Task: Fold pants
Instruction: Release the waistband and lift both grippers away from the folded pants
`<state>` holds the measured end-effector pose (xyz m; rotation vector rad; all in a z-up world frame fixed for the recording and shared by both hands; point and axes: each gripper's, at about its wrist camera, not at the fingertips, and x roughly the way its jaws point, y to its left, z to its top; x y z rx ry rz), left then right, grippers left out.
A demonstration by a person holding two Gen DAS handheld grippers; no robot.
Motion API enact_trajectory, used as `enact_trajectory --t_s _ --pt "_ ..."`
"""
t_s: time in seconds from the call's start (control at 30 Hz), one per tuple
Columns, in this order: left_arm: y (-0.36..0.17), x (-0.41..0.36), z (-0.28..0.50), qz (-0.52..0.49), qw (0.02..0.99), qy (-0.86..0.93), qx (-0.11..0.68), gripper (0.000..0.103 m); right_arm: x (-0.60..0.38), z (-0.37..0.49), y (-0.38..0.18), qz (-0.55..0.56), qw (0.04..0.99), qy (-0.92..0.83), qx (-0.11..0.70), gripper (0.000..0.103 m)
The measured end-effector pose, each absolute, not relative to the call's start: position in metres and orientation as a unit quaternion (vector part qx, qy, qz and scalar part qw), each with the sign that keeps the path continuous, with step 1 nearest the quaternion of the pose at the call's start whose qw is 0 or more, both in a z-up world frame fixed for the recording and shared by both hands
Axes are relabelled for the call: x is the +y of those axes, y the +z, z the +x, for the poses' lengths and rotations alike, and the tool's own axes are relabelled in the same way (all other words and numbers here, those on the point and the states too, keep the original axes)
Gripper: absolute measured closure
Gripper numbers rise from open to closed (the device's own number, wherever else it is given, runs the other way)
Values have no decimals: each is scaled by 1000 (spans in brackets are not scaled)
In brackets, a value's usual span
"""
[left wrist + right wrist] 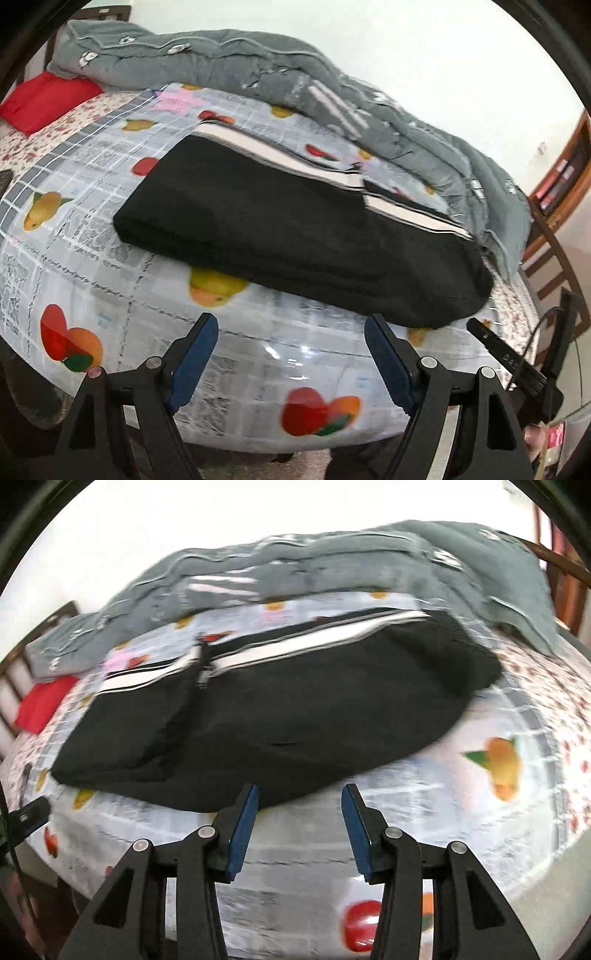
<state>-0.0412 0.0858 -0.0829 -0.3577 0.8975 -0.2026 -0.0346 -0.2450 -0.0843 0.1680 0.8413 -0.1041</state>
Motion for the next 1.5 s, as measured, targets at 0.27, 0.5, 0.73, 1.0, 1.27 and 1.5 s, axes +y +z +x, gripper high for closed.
enact_trajectory --t_s 0.27,0.5,0.73,1.0,1.27,1.5 --pt "-56 61 -63 -138 899 -111 400 23 -256 -69 -61 78 932 -34 354 47" --pt "-45 47 -75 -129 901 -128 394 23 -266 -88 -38 104 942 16 318 18" --pt "-43 55 -75 -143 899 -133 392 23 -273 -92 -23 93 944 -6 318 14" --pt "-51 62 -69 -157 896 -146 389 23 -274 -86 -22 59 948 -70 306 14" --pt "-69 82 -47 -190 887 -146 395 23 -290 -71 -21 93 945 -63 308 14" --pt "-88 114 -22 -222 879 -105 408 23 -296 -47 -32 96 940 -82 316 14"
